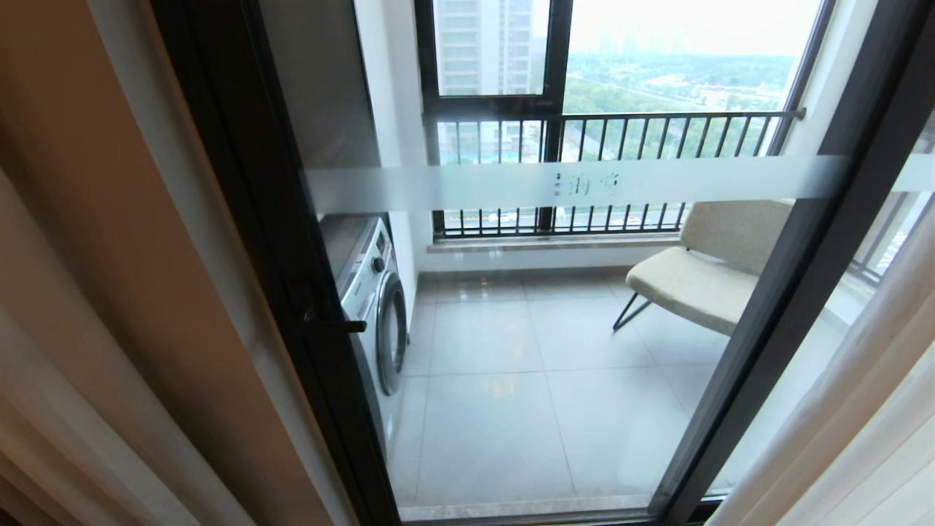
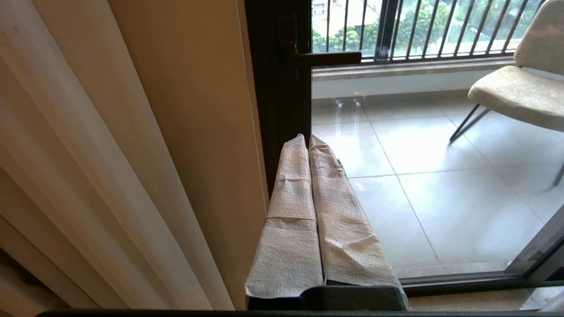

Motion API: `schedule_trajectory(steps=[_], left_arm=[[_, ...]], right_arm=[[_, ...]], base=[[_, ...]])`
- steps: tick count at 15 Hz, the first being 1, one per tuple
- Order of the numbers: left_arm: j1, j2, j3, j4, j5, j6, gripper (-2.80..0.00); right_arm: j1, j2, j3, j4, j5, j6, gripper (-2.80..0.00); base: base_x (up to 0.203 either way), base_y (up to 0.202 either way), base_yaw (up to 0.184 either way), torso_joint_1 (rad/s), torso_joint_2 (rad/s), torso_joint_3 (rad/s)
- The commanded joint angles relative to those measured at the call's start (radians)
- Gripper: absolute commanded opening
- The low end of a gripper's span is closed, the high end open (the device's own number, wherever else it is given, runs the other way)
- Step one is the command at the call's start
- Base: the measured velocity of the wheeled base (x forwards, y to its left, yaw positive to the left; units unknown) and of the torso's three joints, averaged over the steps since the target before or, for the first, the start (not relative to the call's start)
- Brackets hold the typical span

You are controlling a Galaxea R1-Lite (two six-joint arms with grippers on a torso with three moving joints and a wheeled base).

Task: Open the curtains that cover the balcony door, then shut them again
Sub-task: Pull the inner curtains open on both sides

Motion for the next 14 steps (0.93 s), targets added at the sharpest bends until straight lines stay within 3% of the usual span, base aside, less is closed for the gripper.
schedule_trajectory(steps=[1,14], left_arm=[[0.0,-0.003,0.0,0.0,0.0,0.001,-2.8],[0.0,-0.003,0.0,0.0,0.0,0.001,-2.8]], right_arm=[[0.001,0.0,0.0,0.0,0.0,0.0,-2.8],[0.001,0.0,0.0,-0.001,0.0,-0.002,-2.8]], base=[[0.0,0.0,0.0,0.0,0.0,0.0],[0.0,0.0,0.0,0.0,0.0,0.0]])
